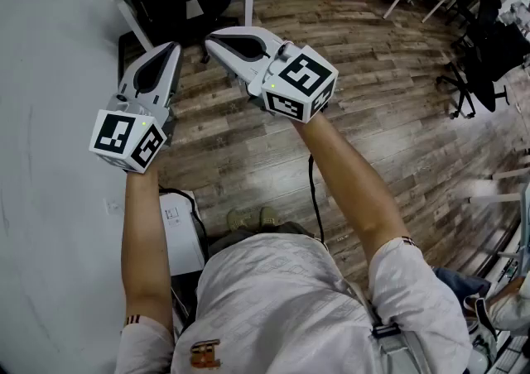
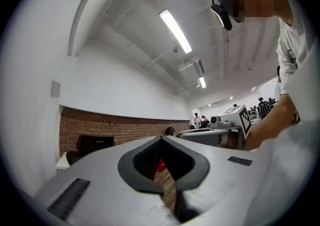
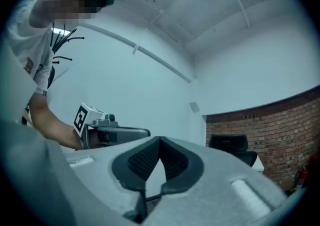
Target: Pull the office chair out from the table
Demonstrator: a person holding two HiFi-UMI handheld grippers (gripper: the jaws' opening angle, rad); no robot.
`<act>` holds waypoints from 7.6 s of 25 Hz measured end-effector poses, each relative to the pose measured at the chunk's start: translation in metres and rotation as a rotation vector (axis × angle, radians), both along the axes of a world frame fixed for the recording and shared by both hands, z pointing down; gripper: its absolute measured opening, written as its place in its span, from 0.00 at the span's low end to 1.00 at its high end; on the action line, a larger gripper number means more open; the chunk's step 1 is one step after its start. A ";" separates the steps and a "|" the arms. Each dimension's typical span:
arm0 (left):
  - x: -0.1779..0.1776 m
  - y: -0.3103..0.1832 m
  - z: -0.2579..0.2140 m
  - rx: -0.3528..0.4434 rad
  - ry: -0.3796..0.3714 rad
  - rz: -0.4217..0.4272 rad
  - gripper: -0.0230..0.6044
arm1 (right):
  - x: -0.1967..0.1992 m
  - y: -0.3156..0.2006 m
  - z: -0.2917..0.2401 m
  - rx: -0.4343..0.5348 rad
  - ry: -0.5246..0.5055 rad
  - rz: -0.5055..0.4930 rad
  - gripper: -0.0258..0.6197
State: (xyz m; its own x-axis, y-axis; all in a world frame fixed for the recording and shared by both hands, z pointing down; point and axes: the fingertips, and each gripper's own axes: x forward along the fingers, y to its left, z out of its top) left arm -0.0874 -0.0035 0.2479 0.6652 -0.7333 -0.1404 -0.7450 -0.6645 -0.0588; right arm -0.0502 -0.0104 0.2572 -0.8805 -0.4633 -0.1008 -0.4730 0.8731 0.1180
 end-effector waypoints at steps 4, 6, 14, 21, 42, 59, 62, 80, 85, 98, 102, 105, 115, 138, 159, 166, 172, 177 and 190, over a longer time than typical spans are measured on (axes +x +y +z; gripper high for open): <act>-0.003 0.000 0.000 0.012 0.001 0.006 0.04 | -0.004 0.001 0.001 0.006 0.000 -0.008 0.04; -0.005 -0.001 0.000 0.019 0.001 0.009 0.04 | -0.005 0.001 -0.002 0.009 -0.013 -0.013 0.04; -0.029 -0.013 -0.003 0.015 0.005 0.005 0.04 | -0.018 -0.014 -0.008 0.001 -0.018 0.005 0.04; -0.066 -0.035 0.000 0.025 -0.007 0.022 0.04 | -0.048 -0.034 -0.005 0.002 -0.002 0.026 0.04; -0.082 -0.217 0.012 0.020 -0.066 -0.043 0.04 | -0.035 -0.222 0.006 0.025 0.026 0.004 0.04; -0.077 -0.394 0.006 0.006 -0.101 -0.158 0.04 | -0.018 -0.404 0.002 0.028 0.037 -0.085 0.04; -0.086 -0.415 0.011 0.002 -0.114 -0.161 0.04 | -0.023 -0.425 0.006 0.026 0.044 -0.079 0.04; -0.153 -0.556 0.052 -0.009 -0.200 -0.073 0.04 | -0.053 -0.563 0.036 0.042 0.190 0.080 0.04; -0.170 -0.582 0.067 -0.025 -0.315 -0.085 0.04 | -0.042 -0.595 0.052 0.037 0.284 0.121 0.04; -0.204 -0.635 0.106 -0.111 -0.601 -0.124 0.08 | 0.001 -0.666 0.087 0.058 0.575 0.122 0.15; -0.220 -0.647 0.126 -0.146 -0.709 -0.131 0.17 | 0.007 -0.682 0.106 0.055 0.690 0.099 0.23; -0.238 -0.658 0.146 -0.189 -0.824 -0.135 0.27 | 0.014 -0.696 0.124 0.044 0.798 0.082 0.31; -0.280 -0.689 0.204 -0.342 -1.164 -0.049 0.45 | 0.033 -0.750 0.174 0.034 1.115 0.023 0.47; -0.279 -0.721 0.254 -0.367 -1.420 0.087 0.27 | 0.015 -0.785 0.240 0.125 1.391 -0.168 0.25; -0.265 -0.669 0.255 -0.335 -1.453 0.094 0.20 | 0.033 -0.729 0.242 0.239 1.420 -0.125 0.18; -0.261 -0.637 0.258 -0.330 -1.450 0.106 0.20 | 0.037 -0.694 0.244 0.235 1.426 -0.110 0.18; -0.259 -0.608 0.256 -0.319 -1.448 0.104 0.20 | 0.038 -0.670 0.244 0.239 1.437 -0.095 0.18; -0.267 -0.591 0.259 -0.315 -1.441 0.106 0.20 | 0.030 -0.651 0.246 0.238 1.446 -0.099 0.18; -0.256 -0.528 0.257 -0.339 -1.442 0.094 0.20 | 0.041 -0.594 0.247 0.243 1.450 -0.111 0.18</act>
State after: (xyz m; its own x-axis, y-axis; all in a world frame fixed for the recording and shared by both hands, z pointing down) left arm -0.3435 -0.5316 0.5051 0.1246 -0.5428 0.8305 -0.1345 -0.8386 -0.5279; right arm -0.0089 -0.6045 0.5037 -0.3061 -0.4890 0.8168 0.2505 0.7864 0.5646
